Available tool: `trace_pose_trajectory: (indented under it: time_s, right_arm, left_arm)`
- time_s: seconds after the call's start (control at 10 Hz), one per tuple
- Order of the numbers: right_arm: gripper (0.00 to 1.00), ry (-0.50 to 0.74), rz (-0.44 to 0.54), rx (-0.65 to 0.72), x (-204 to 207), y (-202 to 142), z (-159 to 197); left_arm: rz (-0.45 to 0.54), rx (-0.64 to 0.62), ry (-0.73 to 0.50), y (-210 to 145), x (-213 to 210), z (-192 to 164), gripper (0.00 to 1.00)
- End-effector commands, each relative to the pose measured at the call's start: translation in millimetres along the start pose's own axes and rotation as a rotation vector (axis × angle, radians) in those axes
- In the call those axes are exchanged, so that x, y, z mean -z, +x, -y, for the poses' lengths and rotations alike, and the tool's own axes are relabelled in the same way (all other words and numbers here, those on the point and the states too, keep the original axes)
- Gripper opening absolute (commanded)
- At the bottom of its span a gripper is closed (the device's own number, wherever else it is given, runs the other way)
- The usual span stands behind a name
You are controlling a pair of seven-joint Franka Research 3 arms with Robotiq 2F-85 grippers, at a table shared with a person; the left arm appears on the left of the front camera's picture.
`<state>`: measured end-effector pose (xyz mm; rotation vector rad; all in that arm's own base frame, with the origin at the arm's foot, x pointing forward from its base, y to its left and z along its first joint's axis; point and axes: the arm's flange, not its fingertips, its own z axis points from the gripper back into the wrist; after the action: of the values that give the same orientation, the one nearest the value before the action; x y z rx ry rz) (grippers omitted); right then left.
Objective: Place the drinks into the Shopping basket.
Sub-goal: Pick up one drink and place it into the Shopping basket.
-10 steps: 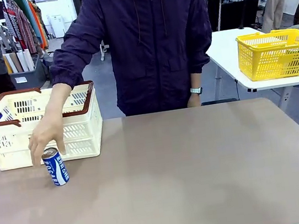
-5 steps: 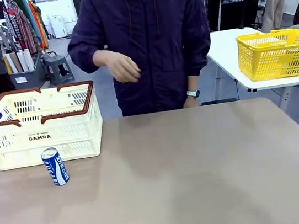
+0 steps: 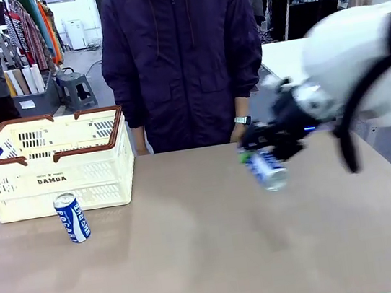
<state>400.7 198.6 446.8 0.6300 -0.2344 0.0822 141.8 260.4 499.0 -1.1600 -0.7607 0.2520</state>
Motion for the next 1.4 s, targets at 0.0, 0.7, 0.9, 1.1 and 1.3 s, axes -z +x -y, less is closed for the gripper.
trace_pose_trajectory:
  time_s: [0.0,0.7,0.9,1.1,1.3]
  right_arm:
    - [0.00,0.011,-0.050,0.032,59,78,-24]
    - [0.00,-0.179,-0.124,-0.080,218,79,-97]
    - [0.00,-0.133,-0.121,-0.005,227,85,-74]
    - [0.00,-0.154,-0.134,-0.038,234,78,-80]
    - [0.00,-0.299,0.098,0.111,239,51,-92]
  left_arm:
    - [0.015,0.018,-0.015,0,-2,1,1.00]
    - [0.015,0.018,-0.015,0,-2,1,1.00]
    - [0.015,0.018,-0.015,0,-2,1,1.00]
    - [0.015,0.018,-0.015,0,-2,1,1.00]
    - [0.015,0.018,-0.015,0,-2,1,1.00]
